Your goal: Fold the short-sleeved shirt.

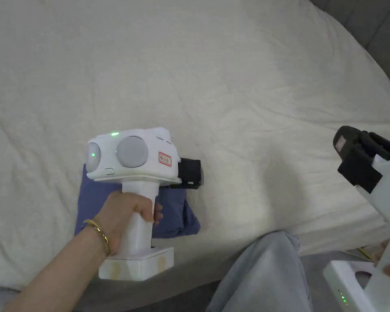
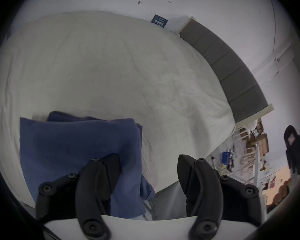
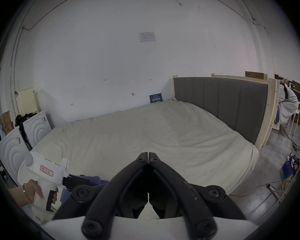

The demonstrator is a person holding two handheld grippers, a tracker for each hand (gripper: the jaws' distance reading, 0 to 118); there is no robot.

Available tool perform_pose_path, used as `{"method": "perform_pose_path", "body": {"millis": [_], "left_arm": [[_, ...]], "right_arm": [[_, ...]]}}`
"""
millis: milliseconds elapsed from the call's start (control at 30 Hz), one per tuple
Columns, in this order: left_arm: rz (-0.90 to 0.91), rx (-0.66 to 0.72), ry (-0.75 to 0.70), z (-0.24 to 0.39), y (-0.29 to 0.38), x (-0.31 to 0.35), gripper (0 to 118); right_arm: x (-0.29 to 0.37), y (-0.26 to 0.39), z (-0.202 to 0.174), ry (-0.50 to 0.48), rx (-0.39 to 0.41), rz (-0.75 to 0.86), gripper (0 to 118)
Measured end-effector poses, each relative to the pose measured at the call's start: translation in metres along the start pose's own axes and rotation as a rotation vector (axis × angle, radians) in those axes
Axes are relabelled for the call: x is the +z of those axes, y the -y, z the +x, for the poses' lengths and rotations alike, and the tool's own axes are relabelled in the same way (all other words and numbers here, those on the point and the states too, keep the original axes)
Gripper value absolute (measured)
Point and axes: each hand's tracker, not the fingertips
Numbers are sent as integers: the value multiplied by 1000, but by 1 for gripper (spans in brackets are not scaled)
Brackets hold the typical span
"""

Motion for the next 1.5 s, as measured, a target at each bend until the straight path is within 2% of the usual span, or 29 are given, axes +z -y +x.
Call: {"method": "perform_pose_path", "body": {"millis": [67,100,167,200,233,367,467,667,767,867,933,1033,1133,1300,1400,1500], "left_arm": [[107,-56,-2,5,-1,15,57],[157,-76,-37,6,0,21,57],[230,-121,-155,7,4,19,23],[235,-142,-201,6,9,13,11],[221,-133,-228,4,14,6,4],[106,-96,-229,-3,35,-36,2],[97,-81,-215,-1,47,-59,2],[109,-29,-193,-3,36,-49,1],[237,-4,-125,-9,28,-9,1],[429,-27,-166,-13,28,47,1],[567,-33,-221,-19,33,81,1],[745,-91,-387,-25,49,119,1],[832,-122,-485,-31,68,144,1],[851,-148,-588,-41,93,163,1],[847,-180,-646,-46,103,166,1],[832,-170,-650,-54,108,170,1]], "right_arm": [[0,0,5,11,-3,-1,1],[-1,0,6,13,-7,-1,1],[-4,1,7,13,-20,-3,1],[-6,2,6,11,-25,-4,1],[-7,2,5,8,-28,-6,1],[-9,5,1,-8,-25,-14,1],[-8,7,-2,-12,-15,-20,1],[-6,4,-9,-23,-5,-20,1],[-5,0,-17,-37,10,-9,1],[-8,-4,-30,-51,41,8,1],[-13,-4,-43,-61,63,17,1],[-26,-2,-71,-115,81,22,1],[-47,9,-108,-201,85,5,1],[-103,61,-176,-299,100,-149,1],[-138,107,-208,-289,146,-289,1],[-161,144,-224,-257,186,-399,1]]}}
